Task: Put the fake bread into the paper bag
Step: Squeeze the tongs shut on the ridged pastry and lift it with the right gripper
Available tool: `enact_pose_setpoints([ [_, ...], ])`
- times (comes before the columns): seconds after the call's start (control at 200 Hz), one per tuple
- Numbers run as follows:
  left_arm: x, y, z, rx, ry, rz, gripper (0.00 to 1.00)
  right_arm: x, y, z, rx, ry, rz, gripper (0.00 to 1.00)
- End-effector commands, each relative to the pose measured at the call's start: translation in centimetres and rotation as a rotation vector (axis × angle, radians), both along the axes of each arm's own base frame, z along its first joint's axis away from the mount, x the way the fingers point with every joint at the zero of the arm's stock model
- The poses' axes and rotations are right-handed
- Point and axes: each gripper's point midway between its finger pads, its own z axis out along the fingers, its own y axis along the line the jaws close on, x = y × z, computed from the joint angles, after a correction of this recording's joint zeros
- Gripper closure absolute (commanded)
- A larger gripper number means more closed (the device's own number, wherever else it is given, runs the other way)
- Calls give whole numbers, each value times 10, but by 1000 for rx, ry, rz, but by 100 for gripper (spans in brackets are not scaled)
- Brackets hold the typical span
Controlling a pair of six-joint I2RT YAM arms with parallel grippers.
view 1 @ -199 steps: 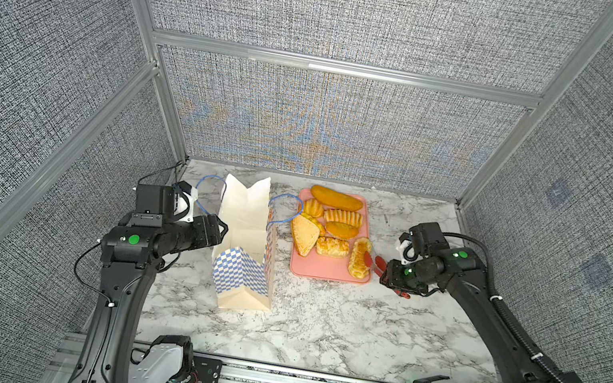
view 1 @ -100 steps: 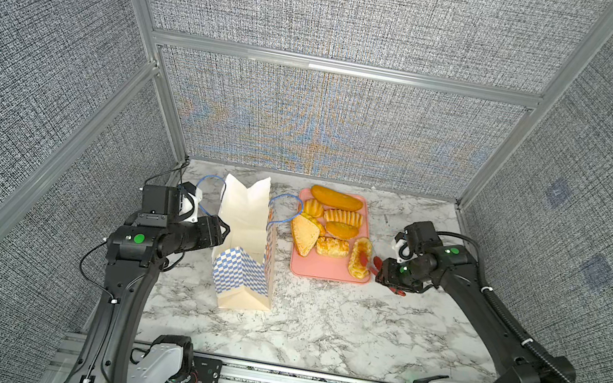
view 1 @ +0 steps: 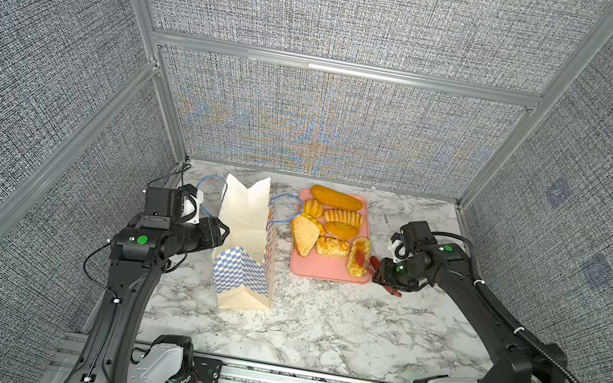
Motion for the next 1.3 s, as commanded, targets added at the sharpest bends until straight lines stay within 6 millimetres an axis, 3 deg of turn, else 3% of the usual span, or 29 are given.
enact_pose_setpoints([
  [0.0, 4, -1, 4, -4, -27, -1, 42, 4, 4, 1, 23, -12, 0, 50],
  [0.355, 5, -1, 6, -9, -35, 8, 46, 6, 3, 5, 26, -32, -12, 62],
  [0.815, 8, -2, 9, -21, -45, 11, 57, -3, -11, 32, 16, -92, -48, 68],
  [1.07, 7, -2, 11, -24, -52, 14, 62, -5, -15, 54, 20, -142, -61, 69],
  [1.295, 9, -3, 12, -37, -52, 14, 74, -4, -12, 91, 64, -234, -64, 69],
])
